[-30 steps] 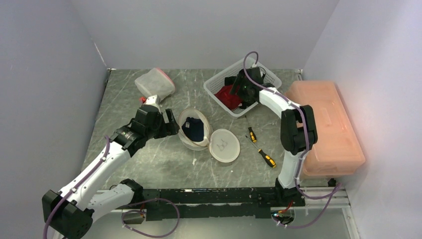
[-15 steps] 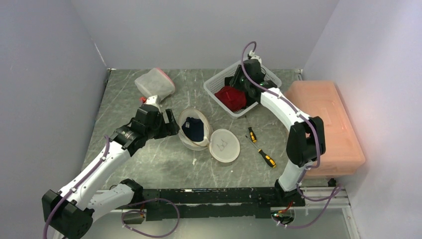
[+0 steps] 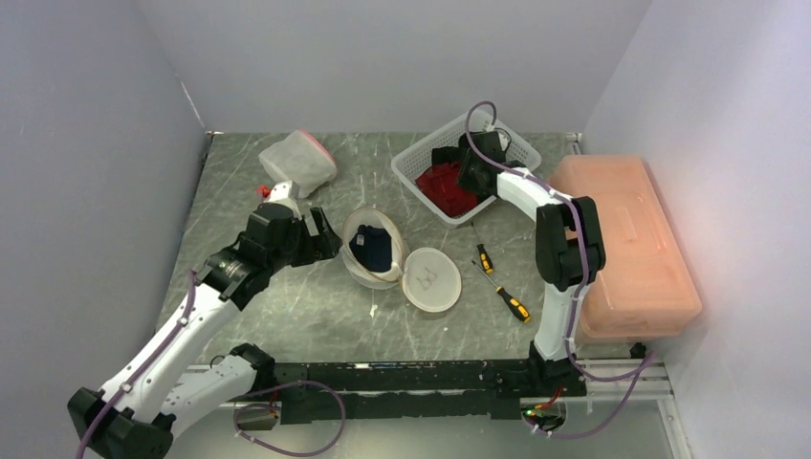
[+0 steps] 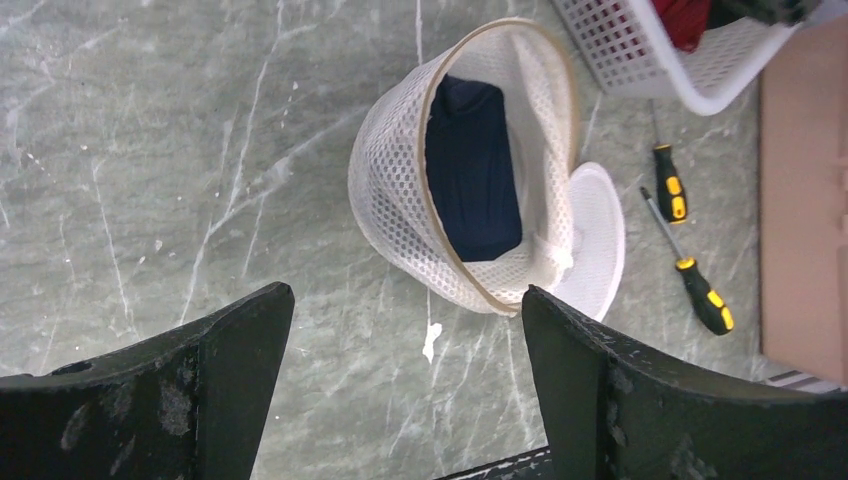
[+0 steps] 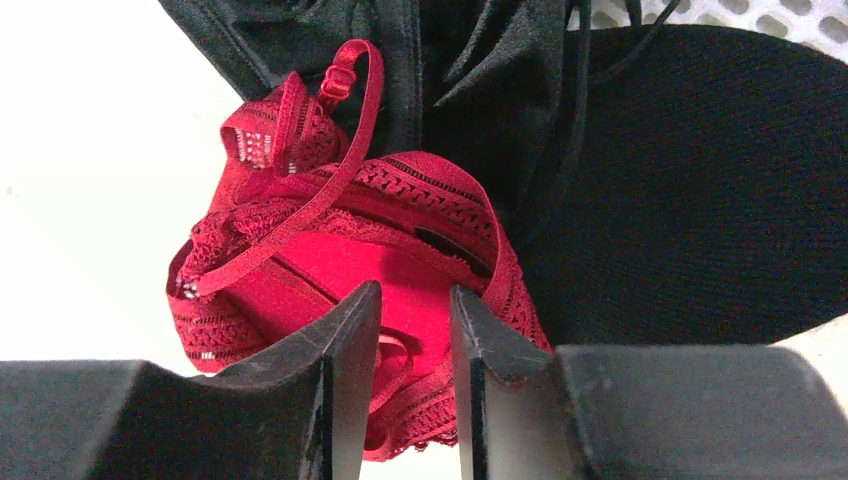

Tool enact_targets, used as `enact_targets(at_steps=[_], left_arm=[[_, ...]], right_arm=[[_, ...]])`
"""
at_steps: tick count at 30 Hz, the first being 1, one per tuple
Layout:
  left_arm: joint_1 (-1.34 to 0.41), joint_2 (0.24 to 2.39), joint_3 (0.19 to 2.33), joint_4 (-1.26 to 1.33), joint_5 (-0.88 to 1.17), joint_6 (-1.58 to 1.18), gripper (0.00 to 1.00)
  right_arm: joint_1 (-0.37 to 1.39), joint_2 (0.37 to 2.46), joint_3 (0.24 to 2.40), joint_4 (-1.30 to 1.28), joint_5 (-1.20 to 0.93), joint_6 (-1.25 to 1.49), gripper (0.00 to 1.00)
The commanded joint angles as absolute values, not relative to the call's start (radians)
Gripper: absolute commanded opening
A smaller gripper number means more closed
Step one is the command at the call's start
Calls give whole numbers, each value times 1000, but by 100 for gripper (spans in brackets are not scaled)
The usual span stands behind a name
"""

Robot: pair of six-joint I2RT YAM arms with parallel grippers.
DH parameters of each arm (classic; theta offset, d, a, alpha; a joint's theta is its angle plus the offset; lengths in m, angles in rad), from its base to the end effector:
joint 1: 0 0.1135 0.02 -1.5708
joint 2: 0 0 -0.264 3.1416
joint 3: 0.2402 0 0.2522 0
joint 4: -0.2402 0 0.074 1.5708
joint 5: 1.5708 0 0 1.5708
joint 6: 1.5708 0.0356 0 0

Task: Unzip the laundry bag and remove the bra
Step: Place the bra in the bin.

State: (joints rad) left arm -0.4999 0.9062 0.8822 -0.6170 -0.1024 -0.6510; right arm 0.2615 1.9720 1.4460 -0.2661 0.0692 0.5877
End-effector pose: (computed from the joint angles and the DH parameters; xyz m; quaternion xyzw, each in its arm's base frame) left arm 0.1696 -0.0885 0.3100 -0.0903 0.8884 -0.2053 0.4005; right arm 0.4276 0.1119 0.2075 0.1631 0.9102 0.1271 0.3589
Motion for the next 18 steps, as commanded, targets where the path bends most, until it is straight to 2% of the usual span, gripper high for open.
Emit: enact_targets(at_steps=[1,3,7,12,18], left_arm=[[-502,853,886,-591,-123,-682,90],[-501,848,889,-595,-135,-693,90],[-502,858,897,-605,-177,-696,91],[-502,914,930,-637,-204,-709,91],[-502,935,920,-615,-189,-699,94]], right_arm=[[259,1965,1456,-234,58,598,37],[261,1923,1427,-207,58,602,40],[291,1786,1378,-168,85,594,53],[430,1583,1312,-167,224,541,65],[681,1300,1035,-10,333,548,68]])
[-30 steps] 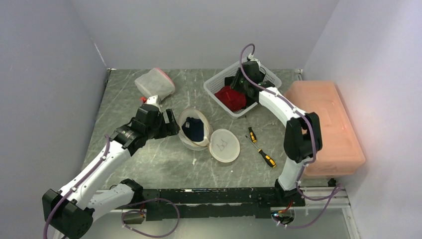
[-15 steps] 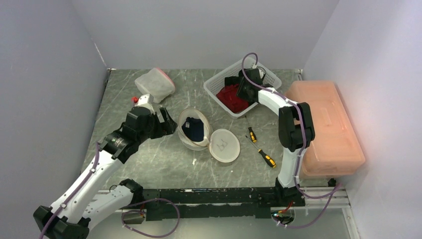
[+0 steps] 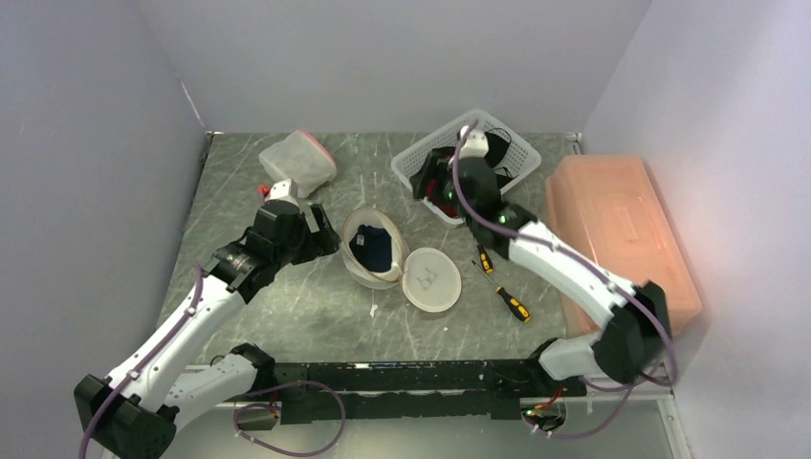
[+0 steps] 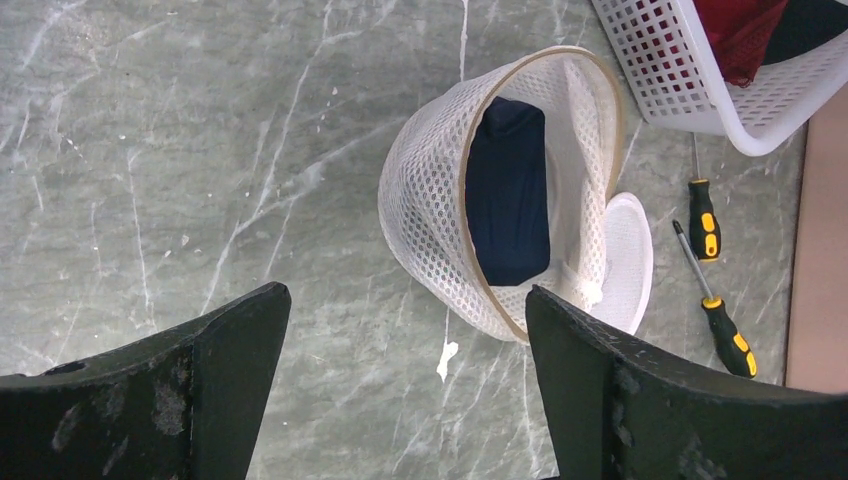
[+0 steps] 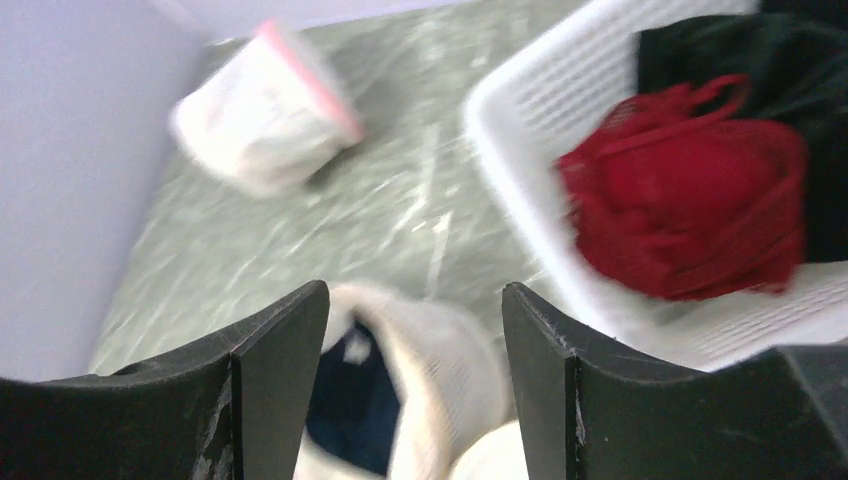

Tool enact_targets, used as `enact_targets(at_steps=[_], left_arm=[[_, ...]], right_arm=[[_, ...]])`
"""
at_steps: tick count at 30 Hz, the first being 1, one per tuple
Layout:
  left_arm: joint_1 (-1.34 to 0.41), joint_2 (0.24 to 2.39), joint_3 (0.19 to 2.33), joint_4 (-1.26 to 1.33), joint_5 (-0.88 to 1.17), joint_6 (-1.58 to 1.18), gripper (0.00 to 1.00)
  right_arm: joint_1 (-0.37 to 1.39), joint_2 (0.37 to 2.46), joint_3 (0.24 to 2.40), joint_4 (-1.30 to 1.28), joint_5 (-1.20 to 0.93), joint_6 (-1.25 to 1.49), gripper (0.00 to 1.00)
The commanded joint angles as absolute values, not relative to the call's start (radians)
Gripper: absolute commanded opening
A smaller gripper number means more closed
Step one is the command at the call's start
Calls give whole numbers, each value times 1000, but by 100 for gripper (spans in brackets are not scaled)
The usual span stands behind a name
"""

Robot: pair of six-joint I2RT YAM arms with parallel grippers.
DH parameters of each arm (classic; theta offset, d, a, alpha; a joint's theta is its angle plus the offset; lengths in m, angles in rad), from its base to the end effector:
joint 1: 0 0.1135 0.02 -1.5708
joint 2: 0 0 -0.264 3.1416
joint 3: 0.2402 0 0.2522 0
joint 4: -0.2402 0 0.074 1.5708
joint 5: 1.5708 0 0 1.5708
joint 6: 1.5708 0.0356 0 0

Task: Unzip the laundry bag and remove the bra
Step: Place the bra in the bin, then adjust the laundry bag at the center of the board.

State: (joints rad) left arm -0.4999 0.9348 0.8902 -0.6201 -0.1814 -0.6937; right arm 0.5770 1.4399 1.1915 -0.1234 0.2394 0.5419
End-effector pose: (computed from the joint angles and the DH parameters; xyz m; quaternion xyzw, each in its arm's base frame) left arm 0.1754 -0.0885 0.3077 -0.1261 0.8874 -0.1776 0.4063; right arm 0.2886 0.1778 0.3337 0.0530 0.8208 0.2137 0.5271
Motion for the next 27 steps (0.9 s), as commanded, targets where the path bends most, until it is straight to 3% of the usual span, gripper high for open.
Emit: enact_targets(at_steps=[1,6,12,20,23,27], left_arm=[[-500,939,921,-602,-173,-688,94],[-497,1016,963,-589,-87,-604,94],[-451,1207,1037,-551,21,-546,92],[-393,1412,1131,-512,131,-534,90],[-393,1447,1135,-472,168,-549,78],[-393,1477,1132,-443,194,-576,50]], right_arm=[[692,1262,959,13,313,602,68],[738,1171,765,84,24,682,64],[805,1204,679,91,6,712,66],[812,1301,751,50,83,692,73],[806,1318,759,66,108,692,74],[755,1324,733,108,42,735,75]])
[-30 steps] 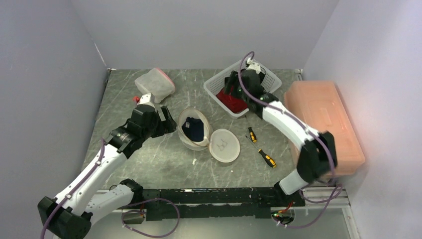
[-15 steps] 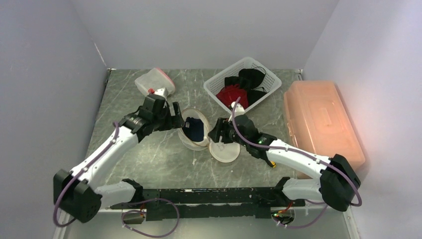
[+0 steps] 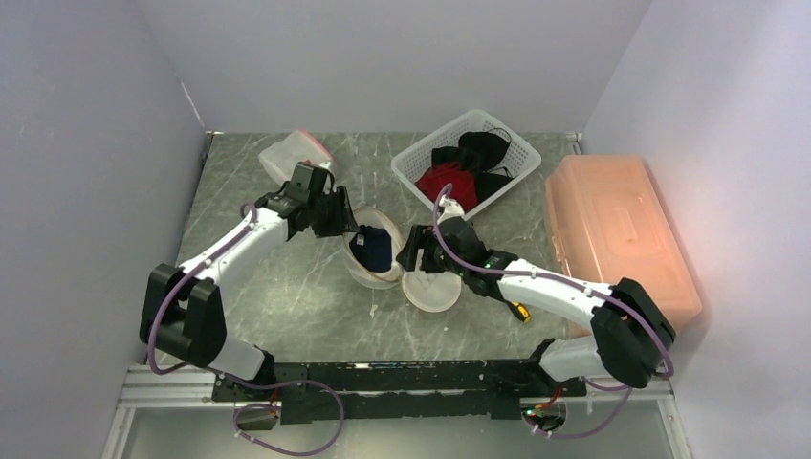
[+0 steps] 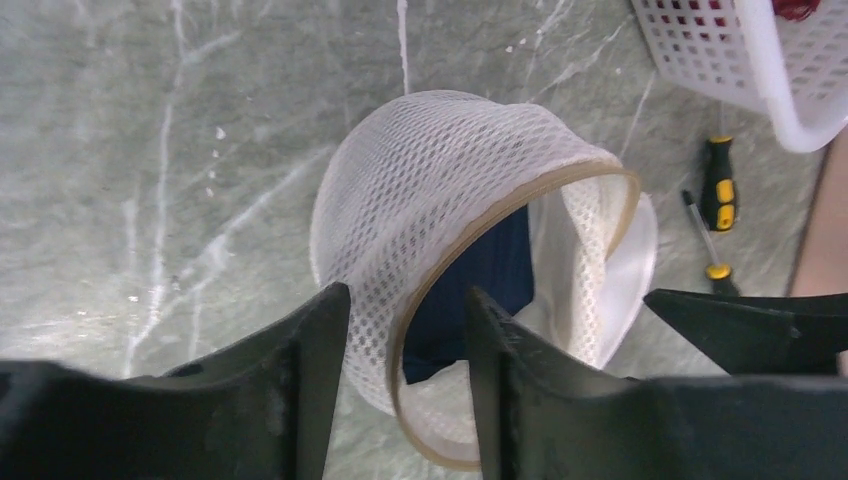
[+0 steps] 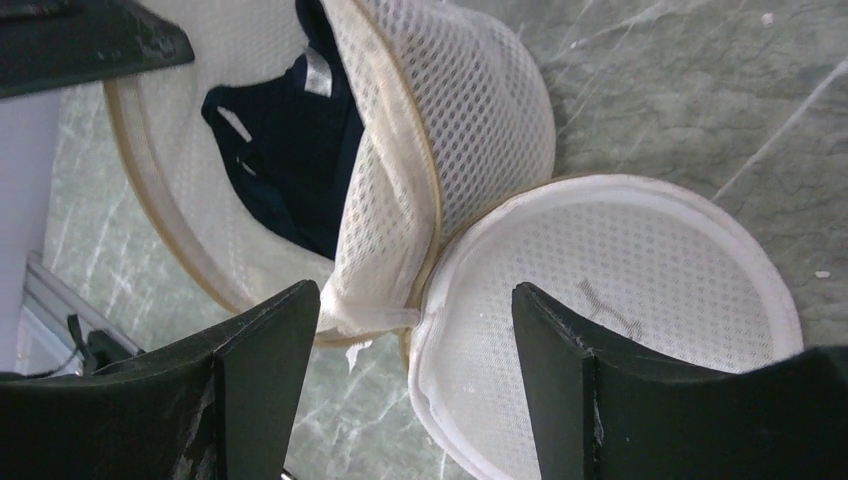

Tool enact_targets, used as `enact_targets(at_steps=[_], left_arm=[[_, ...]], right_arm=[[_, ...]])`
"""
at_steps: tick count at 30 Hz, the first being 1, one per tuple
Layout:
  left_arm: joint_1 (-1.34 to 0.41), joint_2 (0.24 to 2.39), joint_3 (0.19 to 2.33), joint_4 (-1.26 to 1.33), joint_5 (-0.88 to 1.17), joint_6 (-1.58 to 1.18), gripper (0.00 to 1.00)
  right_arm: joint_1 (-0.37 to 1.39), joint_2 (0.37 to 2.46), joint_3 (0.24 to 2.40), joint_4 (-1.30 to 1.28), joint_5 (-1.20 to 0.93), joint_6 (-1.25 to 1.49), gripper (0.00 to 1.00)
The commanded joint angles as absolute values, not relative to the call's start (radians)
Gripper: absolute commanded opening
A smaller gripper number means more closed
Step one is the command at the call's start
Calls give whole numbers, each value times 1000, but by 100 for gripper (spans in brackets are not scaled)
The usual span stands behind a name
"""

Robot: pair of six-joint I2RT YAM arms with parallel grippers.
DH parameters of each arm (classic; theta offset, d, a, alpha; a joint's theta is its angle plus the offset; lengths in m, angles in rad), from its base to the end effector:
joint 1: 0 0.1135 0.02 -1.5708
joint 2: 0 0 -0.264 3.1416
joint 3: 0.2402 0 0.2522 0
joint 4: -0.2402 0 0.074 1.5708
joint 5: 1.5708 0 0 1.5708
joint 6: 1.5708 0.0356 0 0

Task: Unzip the laundry bag and remove the bra
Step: Adjust the laundry bag at the center of the board.

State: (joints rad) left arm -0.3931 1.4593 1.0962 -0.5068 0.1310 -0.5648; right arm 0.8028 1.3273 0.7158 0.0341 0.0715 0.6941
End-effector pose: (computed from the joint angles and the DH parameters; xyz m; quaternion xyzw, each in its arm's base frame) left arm 0.2859 -0.1236 0.2614 -0.0580 0.9357 -0.2124 0.2757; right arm 0.1985 0.2019 0.2184 -0.0307 0.8782 0.3010 0.3703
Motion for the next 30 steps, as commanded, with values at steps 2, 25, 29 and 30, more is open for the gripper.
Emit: enact_targets(at_steps=[2,25,29,30], left_arm=[[-393,1482,1126,-436,207,-582,35],[-392,1385,988,-391,244,-646,3],[-393,1376,974,-385,245,-655,3],[-393,1371,969,-382,244,-658,3]], right_arm=[[708,1315,687,174,-39,777,75],[661,1583,739,382,-266,807,42],[661,1612,754,391,-286,800,27],[661,1615,754,398,-291,799,23]])
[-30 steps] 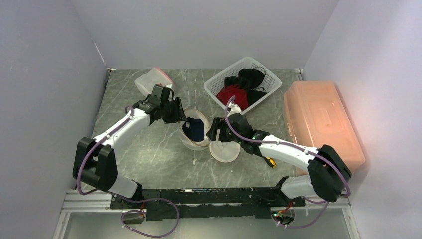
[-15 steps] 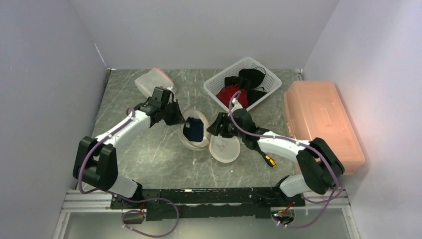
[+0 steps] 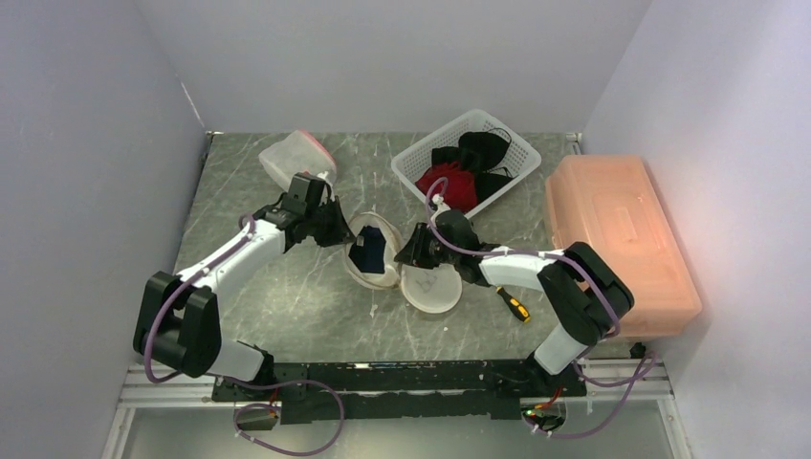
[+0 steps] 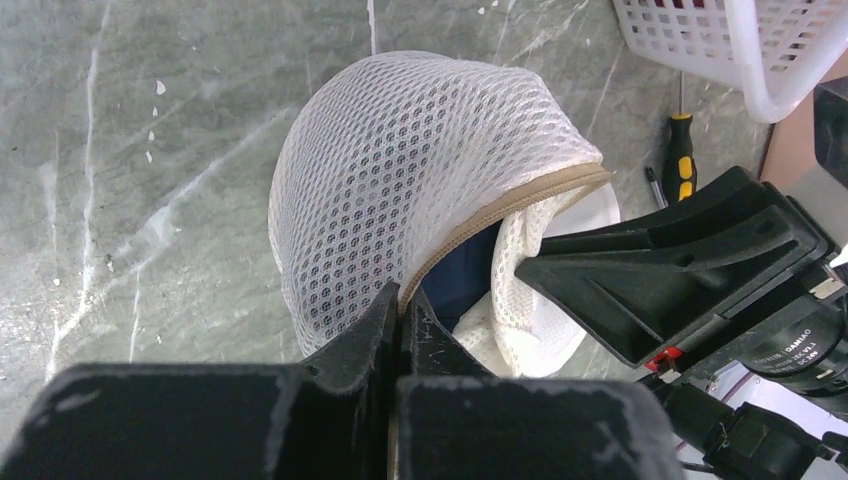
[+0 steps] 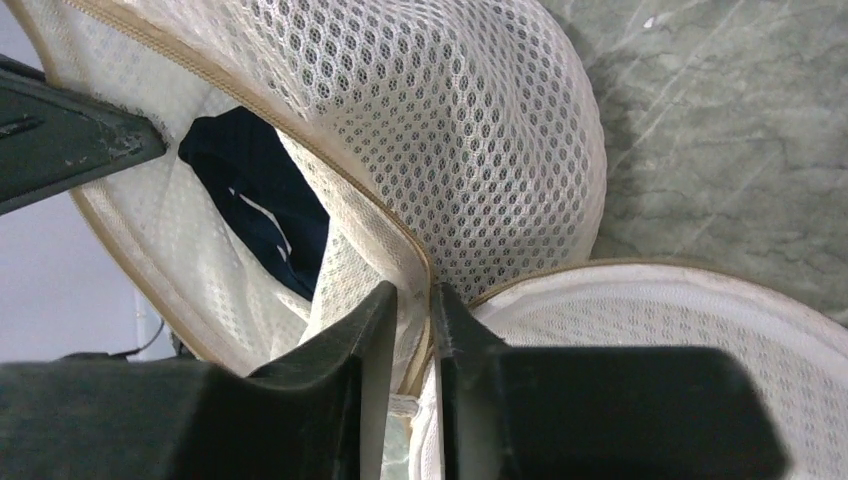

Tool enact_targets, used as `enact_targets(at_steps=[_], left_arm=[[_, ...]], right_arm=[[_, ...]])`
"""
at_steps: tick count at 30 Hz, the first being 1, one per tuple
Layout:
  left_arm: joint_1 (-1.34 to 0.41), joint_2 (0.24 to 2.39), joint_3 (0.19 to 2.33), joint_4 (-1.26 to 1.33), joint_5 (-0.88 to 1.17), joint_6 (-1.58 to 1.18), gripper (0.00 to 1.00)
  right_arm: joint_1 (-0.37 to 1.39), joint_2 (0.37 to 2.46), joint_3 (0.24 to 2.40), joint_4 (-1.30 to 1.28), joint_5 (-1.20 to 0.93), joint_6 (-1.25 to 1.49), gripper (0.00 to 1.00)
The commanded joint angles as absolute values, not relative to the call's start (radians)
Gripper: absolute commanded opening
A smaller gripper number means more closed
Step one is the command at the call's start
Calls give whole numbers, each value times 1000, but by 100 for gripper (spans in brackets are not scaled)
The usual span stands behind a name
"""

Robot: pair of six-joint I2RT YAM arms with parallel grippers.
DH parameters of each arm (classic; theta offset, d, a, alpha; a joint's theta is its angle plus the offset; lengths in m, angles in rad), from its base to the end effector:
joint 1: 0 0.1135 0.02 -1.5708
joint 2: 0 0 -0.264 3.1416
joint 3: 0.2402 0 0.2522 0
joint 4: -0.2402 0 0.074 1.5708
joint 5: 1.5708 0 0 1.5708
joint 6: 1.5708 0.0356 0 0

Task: Unzip the laundry bag and remove the bra
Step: Adjust the laundry bag at the center of the board.

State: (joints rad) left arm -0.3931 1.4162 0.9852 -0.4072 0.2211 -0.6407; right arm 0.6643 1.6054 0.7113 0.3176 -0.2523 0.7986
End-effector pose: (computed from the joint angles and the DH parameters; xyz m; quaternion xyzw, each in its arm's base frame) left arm 0.2738 -0.1220 0.2457 -0.0754 0.9257 -0.2655 0.2586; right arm 0.2467 0.2044 0.1648 -0.0014 0.8740 0.3983 0.2782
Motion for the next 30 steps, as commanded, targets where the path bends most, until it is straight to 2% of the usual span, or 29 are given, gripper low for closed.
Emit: enact_targets(at_steps=[1,4,19,25,30], left_arm=[[-393,1363,966,-384,242,-659,3],[-393,1338,959,-398,225,-658,3],[-393,1194,1048,-486,110,-622,3],[-401,1179,958,-422,124,-662,3],[-457,1189,875,-375,104,-694,3]], right_arm=[[661,1614,752,403,-298,797,17],[662,1591,750,391,-299,779,0],[673,1183,876,-101,25,476,0],[689,1149,863,-175,90,448,0],[708,1164,768,-165,113,475,0]])
